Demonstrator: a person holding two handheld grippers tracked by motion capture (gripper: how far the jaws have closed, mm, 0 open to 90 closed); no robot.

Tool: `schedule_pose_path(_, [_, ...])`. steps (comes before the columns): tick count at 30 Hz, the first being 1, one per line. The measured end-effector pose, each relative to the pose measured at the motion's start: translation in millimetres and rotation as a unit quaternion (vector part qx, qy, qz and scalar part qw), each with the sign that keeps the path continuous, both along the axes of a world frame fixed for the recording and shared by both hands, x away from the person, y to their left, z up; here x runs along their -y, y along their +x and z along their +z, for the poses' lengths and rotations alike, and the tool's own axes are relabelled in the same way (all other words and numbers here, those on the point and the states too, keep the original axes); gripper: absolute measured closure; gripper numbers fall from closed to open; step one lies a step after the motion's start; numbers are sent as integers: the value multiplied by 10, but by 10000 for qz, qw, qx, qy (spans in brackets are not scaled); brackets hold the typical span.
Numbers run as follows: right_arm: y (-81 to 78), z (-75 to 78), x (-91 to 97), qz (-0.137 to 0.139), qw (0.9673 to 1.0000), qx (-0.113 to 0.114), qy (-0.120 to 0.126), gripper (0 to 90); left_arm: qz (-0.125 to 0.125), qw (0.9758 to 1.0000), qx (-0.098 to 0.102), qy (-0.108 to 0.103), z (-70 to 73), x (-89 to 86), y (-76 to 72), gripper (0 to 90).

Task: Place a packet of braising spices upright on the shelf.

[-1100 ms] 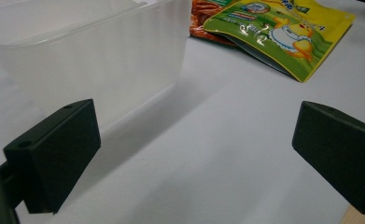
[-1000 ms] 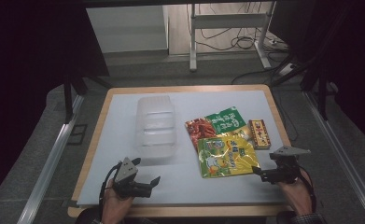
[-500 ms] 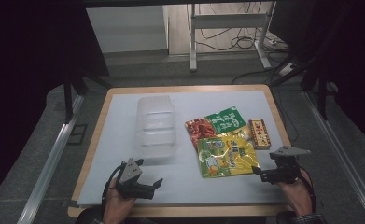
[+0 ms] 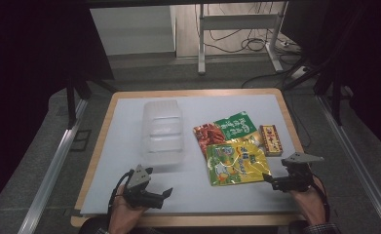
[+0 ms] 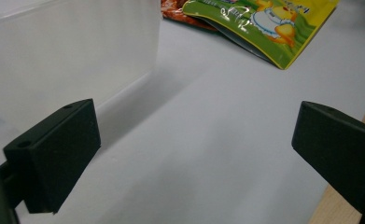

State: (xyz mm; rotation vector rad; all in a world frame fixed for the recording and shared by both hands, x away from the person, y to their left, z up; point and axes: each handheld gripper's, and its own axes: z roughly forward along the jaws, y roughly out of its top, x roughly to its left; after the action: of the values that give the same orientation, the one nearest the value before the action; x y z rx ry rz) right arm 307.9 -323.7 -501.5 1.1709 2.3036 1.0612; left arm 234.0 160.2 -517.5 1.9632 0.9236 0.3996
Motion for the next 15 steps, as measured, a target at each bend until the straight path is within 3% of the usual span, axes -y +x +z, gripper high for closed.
schedule_pose_path(9, [3,1,-6,1,10000,15,5,44,-74,10000,46,-2,60,34,-8,102])
schedule_pose_path(15, [3,4,-10,0,10000,14,-13,43,-259,9996,31,46,61,88,0,164])
